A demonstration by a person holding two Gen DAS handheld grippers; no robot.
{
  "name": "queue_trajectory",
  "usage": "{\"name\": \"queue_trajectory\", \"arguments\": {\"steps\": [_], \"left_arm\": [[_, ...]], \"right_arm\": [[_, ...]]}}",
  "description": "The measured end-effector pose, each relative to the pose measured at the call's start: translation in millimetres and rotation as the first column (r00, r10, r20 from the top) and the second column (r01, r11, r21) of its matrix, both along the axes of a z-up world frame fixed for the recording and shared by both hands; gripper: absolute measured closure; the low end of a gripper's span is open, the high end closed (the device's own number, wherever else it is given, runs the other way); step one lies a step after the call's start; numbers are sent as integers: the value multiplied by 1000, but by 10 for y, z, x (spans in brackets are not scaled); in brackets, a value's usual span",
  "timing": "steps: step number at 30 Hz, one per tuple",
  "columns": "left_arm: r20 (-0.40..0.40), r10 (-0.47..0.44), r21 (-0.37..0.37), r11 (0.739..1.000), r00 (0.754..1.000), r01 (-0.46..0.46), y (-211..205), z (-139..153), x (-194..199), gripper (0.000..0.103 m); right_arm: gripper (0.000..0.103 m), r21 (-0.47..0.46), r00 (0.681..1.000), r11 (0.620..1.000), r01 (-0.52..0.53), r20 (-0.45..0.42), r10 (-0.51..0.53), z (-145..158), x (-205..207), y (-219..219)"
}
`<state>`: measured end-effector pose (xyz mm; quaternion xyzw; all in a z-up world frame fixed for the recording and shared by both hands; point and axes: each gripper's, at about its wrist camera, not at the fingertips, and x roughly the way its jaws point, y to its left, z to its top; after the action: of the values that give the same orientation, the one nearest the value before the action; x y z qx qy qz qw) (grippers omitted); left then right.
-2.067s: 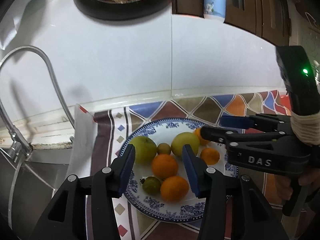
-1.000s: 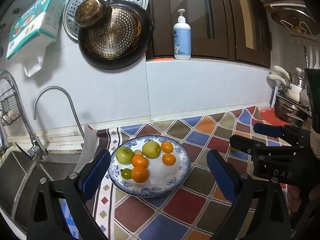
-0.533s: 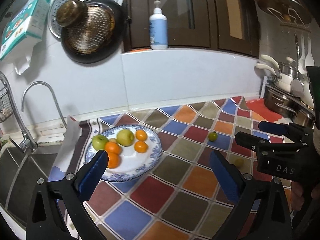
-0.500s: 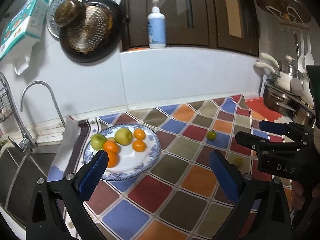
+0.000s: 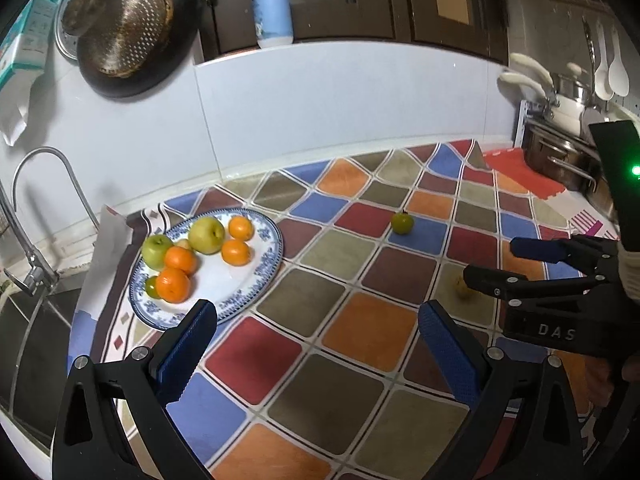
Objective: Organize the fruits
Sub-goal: 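Move both tools toward the last two loose fruits, then grasp the small green tomato-like fruit with the left tool while the right tool grasps the small yellow fruit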
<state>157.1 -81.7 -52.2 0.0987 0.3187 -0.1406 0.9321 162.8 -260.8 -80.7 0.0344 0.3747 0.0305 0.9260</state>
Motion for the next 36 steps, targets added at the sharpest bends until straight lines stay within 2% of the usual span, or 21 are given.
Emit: {"name": "queue_trajectory", "arguments": {"steps": [6, 14, 20, 25, 36], "left_arm": [[-41, 0, 12, 1000, 999, 0, -128, -134, 105, 0], [-113, 9, -17, 1000, 994, -11, -214, -297, 283, 1], [-123, 15, -8, 1000, 992, -16, -261, -352, 347, 1], [-123, 9, -3, 1000, 992, -9, -298, -360, 381, 1], [-86, -71, -18, 997, 994, 70, -486, -296, 550, 3]], "right_arm": [[46, 34, 998, 999, -27, -60, 29, -208, 121, -80], [58, 47, 993, 997, -54, -104, 59, -369, 262, -114], [62, 45, 990, 997, -65, -124, 70, -457, 313, -123], [73, 46, 988, 996, -78, -132, 83, -502, 314, -131], [73, 56, 995, 997, -48, -83, 52, -319, 319, -250]]}}
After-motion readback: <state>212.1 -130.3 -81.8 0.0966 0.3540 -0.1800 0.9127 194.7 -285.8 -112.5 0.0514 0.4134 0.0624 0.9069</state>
